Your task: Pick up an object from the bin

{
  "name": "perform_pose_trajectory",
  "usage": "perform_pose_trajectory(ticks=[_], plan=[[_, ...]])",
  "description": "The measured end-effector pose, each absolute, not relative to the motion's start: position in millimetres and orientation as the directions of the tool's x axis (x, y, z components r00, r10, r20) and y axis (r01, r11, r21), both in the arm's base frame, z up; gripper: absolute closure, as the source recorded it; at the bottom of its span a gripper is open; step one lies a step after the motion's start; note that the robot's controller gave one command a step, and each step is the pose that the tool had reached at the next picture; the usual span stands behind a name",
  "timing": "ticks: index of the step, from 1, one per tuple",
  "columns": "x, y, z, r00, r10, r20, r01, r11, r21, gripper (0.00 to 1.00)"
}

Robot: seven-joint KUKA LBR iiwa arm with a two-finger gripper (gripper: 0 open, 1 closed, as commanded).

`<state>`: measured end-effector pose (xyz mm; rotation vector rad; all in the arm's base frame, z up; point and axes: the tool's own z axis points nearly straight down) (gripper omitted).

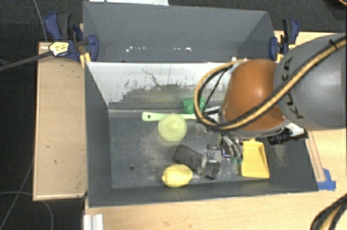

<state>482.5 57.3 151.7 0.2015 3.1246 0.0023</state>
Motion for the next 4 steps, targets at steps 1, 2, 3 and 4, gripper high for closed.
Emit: perform_pose_trajectory(ticks=[1,2,3,4], plan=[[483.0,20,100,-0.953,0.304,0.007,0.304,0.953,-0.001,0.0],[476.1,67,69,-0.985,0.17,-0.006,0.17,0.986,0.003,0.0],[477.9,45,70,-0.886,0.463,-0.002,0.463,0.886,0.0,1.0],[477.9,45,70,-0.886,0.463,-0.002,0.463,0.886,0.0,1.0]])
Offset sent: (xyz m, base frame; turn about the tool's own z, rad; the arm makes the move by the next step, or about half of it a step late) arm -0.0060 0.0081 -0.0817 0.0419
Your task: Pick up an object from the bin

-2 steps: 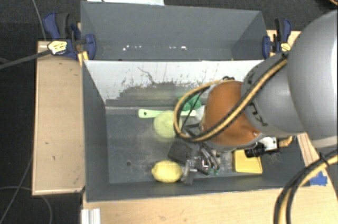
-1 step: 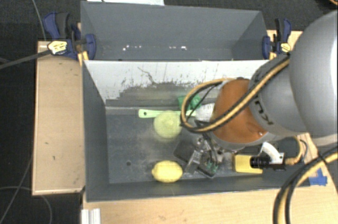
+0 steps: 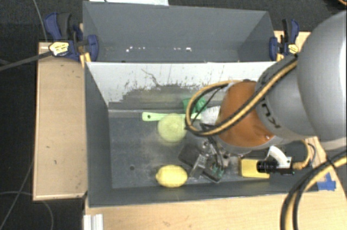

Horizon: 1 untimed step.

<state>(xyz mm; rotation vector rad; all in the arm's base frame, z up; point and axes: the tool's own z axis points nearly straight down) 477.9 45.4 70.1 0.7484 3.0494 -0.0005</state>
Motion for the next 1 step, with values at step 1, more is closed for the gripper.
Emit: perform_pose_trajectory(ticks=[1], plan=[[477.9,45.4,73.6,-0.887,0.462,-0.003,0.462,0.887,0.001,1.0]])
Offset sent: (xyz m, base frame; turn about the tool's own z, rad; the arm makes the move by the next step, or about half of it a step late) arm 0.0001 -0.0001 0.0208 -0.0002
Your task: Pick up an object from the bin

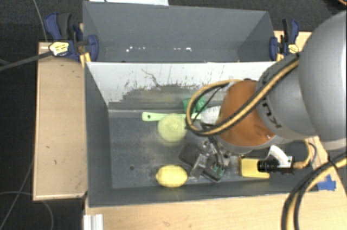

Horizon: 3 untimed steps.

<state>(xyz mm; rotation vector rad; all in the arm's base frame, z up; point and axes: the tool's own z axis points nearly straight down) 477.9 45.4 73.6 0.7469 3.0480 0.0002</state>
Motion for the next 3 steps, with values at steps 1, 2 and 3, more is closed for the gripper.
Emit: perform_pose_trajectory(ticks=[1,2,3], plan=[[478.0,45,82,-0.887,0.461,-0.004,0.461,0.887,0.002,1.0],[475.3,45,105,-0.888,0.46,0.005,0.46,0.888,-0.004,1.0],[477.0,45,144,-0.888,0.46,0.001,0.46,0.888,-0.002,1.0]])
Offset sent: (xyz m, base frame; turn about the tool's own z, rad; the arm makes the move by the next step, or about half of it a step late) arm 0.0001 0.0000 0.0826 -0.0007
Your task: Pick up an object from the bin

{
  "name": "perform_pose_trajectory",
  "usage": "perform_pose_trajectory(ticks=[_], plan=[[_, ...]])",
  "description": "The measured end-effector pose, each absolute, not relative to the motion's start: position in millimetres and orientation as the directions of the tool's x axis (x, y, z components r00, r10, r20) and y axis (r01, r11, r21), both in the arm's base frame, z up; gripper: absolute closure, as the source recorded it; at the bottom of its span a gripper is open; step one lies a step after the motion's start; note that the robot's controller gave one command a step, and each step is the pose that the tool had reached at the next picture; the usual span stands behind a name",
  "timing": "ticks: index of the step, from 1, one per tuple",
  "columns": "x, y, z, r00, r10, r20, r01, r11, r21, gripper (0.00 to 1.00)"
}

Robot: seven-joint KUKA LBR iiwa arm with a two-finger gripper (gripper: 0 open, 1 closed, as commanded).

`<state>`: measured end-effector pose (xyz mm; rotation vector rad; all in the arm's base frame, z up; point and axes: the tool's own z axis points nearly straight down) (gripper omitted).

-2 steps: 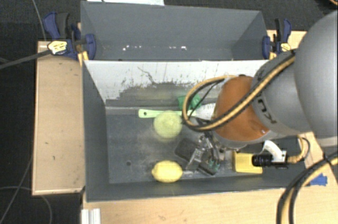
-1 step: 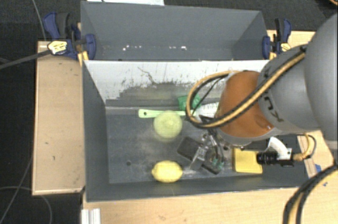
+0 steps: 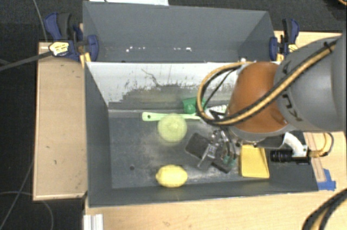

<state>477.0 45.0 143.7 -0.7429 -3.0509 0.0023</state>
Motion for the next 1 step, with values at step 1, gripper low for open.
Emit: perform_pose_trajectory(ticks=[1], plan=[[477.6,45.1,179.3,-0.888,0.459,0.0,0.459,0.888,-0.001,1.0]])
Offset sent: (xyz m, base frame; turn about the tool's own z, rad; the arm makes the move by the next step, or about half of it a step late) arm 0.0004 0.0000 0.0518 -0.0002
